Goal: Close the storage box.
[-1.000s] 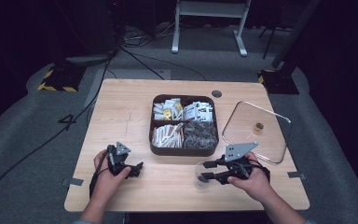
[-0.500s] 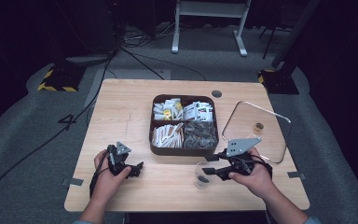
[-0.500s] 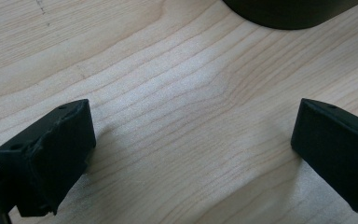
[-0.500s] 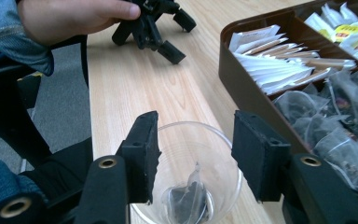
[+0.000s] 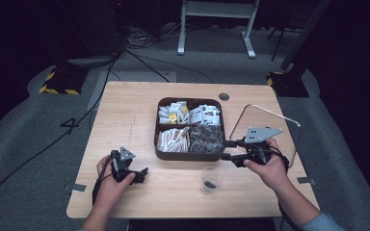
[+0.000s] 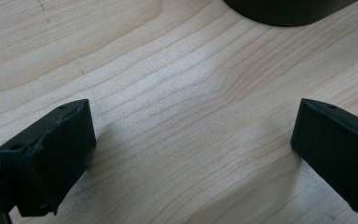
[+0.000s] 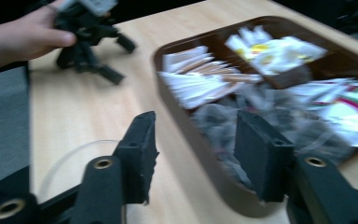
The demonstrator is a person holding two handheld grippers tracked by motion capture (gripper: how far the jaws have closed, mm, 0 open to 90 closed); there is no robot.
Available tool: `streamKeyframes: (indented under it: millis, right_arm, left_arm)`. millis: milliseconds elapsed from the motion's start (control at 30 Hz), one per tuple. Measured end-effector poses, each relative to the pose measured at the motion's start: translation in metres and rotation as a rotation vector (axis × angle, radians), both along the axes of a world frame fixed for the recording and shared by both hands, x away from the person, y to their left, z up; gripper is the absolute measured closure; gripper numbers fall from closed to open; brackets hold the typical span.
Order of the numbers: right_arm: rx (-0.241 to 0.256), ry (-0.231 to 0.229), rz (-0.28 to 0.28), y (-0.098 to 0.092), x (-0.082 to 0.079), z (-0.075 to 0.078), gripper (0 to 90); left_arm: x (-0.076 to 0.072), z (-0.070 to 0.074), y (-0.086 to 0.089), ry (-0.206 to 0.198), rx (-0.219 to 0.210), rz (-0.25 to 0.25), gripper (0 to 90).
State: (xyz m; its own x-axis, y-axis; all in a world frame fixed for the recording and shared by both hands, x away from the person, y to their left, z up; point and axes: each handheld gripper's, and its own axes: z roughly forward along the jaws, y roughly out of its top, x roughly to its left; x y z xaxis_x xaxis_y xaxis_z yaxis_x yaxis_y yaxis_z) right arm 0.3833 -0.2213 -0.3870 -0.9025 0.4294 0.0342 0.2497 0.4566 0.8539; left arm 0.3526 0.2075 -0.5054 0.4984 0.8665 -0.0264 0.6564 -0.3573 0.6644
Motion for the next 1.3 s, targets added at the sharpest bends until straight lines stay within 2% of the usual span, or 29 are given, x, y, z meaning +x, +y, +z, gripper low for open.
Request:
streamKeyframes:
  millis: [167, 333, 433, 533, 667, 933, 1033, 1200, 1300]
  right_arm:
    - [0.004, -0.013, -0.101, -0.018, 0.024, 0.004, 50.8]
    - [-0.001, 0.002, -0.237, -0.04, 0.052, 0.001, 46.7]
    - [-0.006, 0.03, -0.305, -0.056, 0.068, -0.006, 45.9]
    - [-0.044, 0.041, -0.367, -0.069, 0.082, -0.015, 44.4]
    - [-0.07, 0.062, -0.451, -0.086, 0.097, -0.029, 42.5]
    - [-0.135, 0.065, -0.573, -0.114, 0.116, -0.05, 36.7]
    - [-0.138, 0.077, -0.621, -0.125, 0.119, -0.059, 33.1]
    - [-0.157, 0.096, -0.678, -0.138, 0.122, -0.072, 30.0]
    - [-0.16, 0.111, -0.692, -0.145, 0.124, -0.078, 29.7]
  left_arm:
    - [0.0, 0.0, 0.0, -0.001, 0.0, 0.0, 0.2]
    - [0.0, 0.0, 0.0, -0.002, 0.0, 0.0, 0.2]
    - [0.0, 0.0, 0.0, 0.0, 0.0, 0.0, 0.2]
    - [0.0, 0.0, 0.0, 0.0, -0.001, 0.0, 0.2]
    - [0.0, 0.0, 0.0, 0.0, -0.001, 0.002, 0.1]
    - [0.001, 0.0, -0.001, 0.001, -0.006, 0.003, 0.1]
    - [0.001, 0.0, -0.001, 0.002, -0.006, 0.003, 0.1]
    - [0.001, 0.0, -0.001, 0.002, -0.005, 0.003, 0.1]
    - [0.001, 0.0, -0.001, 0.002, -0.006, 0.004, 0.1]
